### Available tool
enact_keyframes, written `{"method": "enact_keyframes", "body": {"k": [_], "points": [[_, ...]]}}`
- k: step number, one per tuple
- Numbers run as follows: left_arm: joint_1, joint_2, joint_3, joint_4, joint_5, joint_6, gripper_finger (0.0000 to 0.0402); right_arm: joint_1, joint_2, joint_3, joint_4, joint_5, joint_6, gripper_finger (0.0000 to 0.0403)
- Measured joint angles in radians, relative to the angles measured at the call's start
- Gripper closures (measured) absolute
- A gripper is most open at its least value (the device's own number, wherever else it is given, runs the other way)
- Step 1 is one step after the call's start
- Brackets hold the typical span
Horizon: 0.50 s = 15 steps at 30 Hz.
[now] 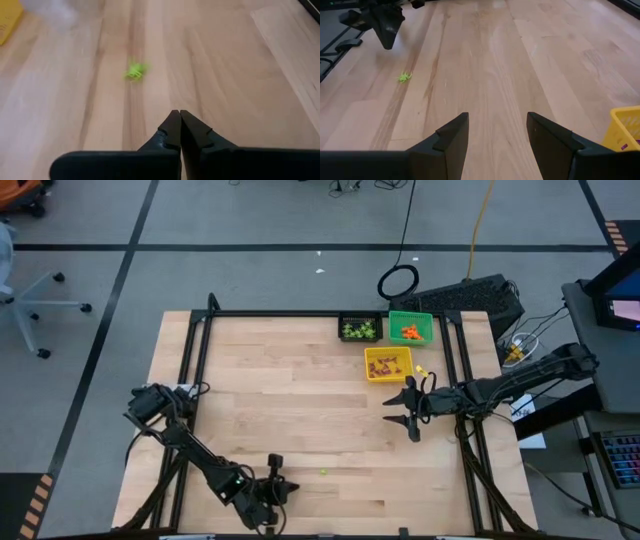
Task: Sort Halloween decoration
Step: Put the green spider toy into the black basket
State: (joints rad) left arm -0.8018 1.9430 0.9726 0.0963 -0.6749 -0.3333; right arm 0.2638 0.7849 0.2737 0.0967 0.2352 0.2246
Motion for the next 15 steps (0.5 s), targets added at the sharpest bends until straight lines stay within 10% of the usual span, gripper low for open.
{"method": "enact_keyframes", "body": {"k": [15], "points": [[0.213, -0.003, 0.003, 0.245, 0.219, 0.355, 0.0374, 0.000, 0.000, 0.000, 0.000, 0.000, 0.000, 0.0218]]}}
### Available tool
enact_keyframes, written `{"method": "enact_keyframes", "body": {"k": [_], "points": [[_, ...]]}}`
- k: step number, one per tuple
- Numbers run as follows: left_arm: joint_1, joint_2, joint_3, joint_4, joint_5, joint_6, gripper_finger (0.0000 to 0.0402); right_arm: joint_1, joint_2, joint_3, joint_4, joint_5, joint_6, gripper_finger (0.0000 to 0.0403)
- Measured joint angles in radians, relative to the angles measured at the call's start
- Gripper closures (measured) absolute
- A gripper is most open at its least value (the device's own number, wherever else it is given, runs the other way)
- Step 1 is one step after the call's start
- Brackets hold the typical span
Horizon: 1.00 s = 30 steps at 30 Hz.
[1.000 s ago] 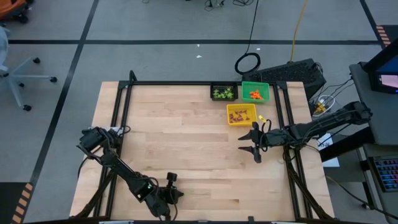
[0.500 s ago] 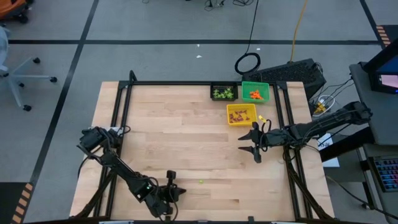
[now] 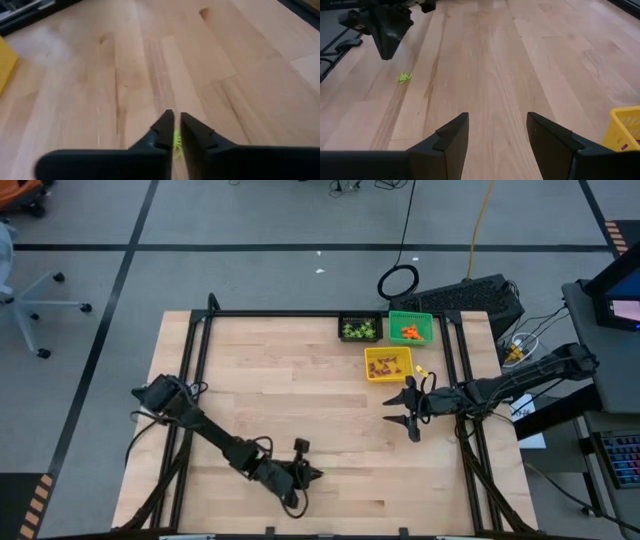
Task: Sort Halloween decoration
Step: Put the green spider toy into the black basket
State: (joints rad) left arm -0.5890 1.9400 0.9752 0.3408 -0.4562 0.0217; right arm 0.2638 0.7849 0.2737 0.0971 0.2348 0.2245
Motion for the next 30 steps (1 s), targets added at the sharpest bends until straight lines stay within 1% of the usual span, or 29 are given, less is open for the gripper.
{"method": "enact_keyframes", "body": {"k": [3, 6, 8, 11, 13, 16, 19, 22, 24, 27, 30], "points": [[0.023, 0.000, 0.000, 0.001, 0.038, 0.011, 0.0328, 0.000, 0.000, 0.000, 0.000, 0.000, 0.000, 0.0218], [0.035, 0.000, 0.000, 0.000, 0.048, 0.010, 0.0270, 0.000, 0.000, 0.000, -0.001, 0.000, -0.001, 0.0218], [0.041, 0.000, 0.000, 0.009, 0.073, 0.010, 0.0235, 0.000, 0.000, 0.000, -0.002, 0.000, -0.001, 0.0218], [0.051, 0.022, 0.002, 0.071, 0.138, 0.010, 0.0203, 0.000, 0.000, 0.000, -0.004, 0.000, -0.001, 0.0218], [0.060, 0.047, 0.002, 0.109, 0.170, 0.010, 0.0196, 0.000, 0.000, 0.000, -0.004, 0.000, -0.001, 0.0218], [0.074, 0.076, 0.001, 0.119, 0.171, 0.010, 0.0195, 0.000, 0.000, 0.000, -0.005, 0.000, -0.001, 0.0218], [0.080, 0.079, 0.001, 0.124, 0.171, 0.005, 0.0194, 0.000, 0.000, 0.000, -0.005, 0.000, -0.001, 0.0218], [0.082, 0.079, 0.001, 0.132, 0.174, -0.039, 0.0194, 0.000, 0.000, 0.000, -0.005, 0.000, -0.002, 0.0218], [0.089, 0.079, 0.001, 0.127, 0.196, -0.092, 0.0192, 0.000, 0.000, 0.000, -0.006, 0.000, -0.002, 0.0218], [0.093, 0.079, 0.001, 0.118, 0.203, -0.118, 0.0180, 0.000, 0.000, 0.000, -0.013, 0.000, -0.002, 0.0218], [0.091, 0.079, 0.001, 0.120, 0.187, -0.092, 0.0159, 0.000, 0.000, 0.000, -0.012, 0.000, -0.002, 0.0218]]}}
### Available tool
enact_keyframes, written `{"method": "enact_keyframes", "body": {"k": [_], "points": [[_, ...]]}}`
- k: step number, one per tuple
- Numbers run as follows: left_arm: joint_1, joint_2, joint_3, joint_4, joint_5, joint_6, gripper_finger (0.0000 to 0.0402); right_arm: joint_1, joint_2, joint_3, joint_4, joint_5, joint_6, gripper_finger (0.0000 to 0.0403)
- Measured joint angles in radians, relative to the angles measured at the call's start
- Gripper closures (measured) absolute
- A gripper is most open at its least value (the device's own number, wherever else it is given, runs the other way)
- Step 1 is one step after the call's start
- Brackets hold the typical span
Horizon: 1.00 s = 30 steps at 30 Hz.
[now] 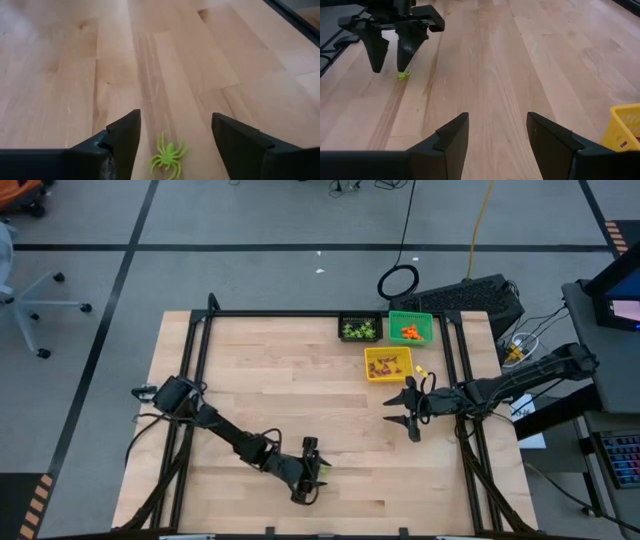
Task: Sort Halloween decoration
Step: Put the green spider toy into the black basket
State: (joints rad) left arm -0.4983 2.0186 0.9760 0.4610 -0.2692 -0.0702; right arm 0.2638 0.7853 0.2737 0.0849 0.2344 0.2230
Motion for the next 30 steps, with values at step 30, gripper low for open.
{"method": "enact_keyframes", "body": {"k": [30], "points": [[0.027, 0.044, -0.003, -0.054, 0.144, -0.001, 0.0260, 0.000, 0.001, -0.051, 0.099, -0.001, -0.001, 0.0218]]}}
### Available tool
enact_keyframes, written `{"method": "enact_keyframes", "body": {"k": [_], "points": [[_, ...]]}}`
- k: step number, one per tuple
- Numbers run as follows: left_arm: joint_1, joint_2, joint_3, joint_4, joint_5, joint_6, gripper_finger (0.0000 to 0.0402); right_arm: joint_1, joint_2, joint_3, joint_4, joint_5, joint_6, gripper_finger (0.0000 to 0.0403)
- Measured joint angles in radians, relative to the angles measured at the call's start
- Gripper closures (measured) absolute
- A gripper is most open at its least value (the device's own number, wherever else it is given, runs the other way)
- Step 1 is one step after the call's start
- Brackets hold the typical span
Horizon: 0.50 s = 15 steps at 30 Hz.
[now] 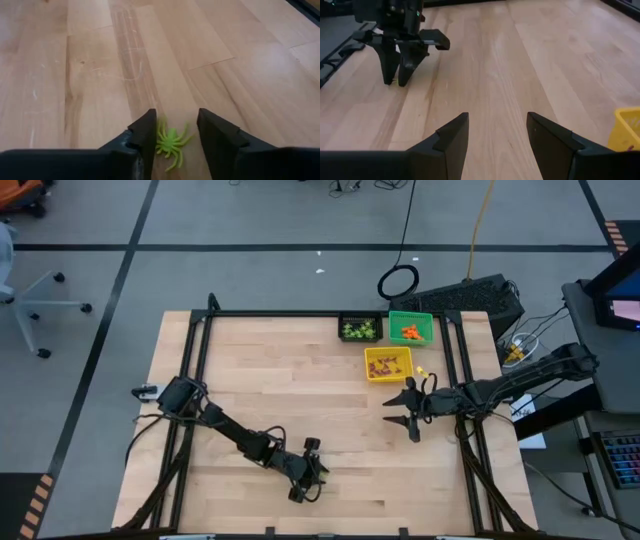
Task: Sort Halloween decoration
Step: Put the green spider toy into the black basket
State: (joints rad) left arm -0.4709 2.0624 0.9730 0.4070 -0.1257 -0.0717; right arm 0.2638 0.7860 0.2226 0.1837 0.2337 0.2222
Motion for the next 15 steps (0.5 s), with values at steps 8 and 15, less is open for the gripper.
{"method": "enact_keyframes", "body": {"k": [8, 15], "points": [[-0.002, 0.001, 0.000, -0.001, -0.008, 0.002, 0.0312, 0.000, 0.000, 0.000, 0.019, -0.002, -0.006, 0.0218], [-0.002, 0.001, -0.001, 0.003, -0.011, 0.002, 0.0335, 0.000, 0.000, 0.000, 0.022, -0.002, -0.006, 0.0218]]}}
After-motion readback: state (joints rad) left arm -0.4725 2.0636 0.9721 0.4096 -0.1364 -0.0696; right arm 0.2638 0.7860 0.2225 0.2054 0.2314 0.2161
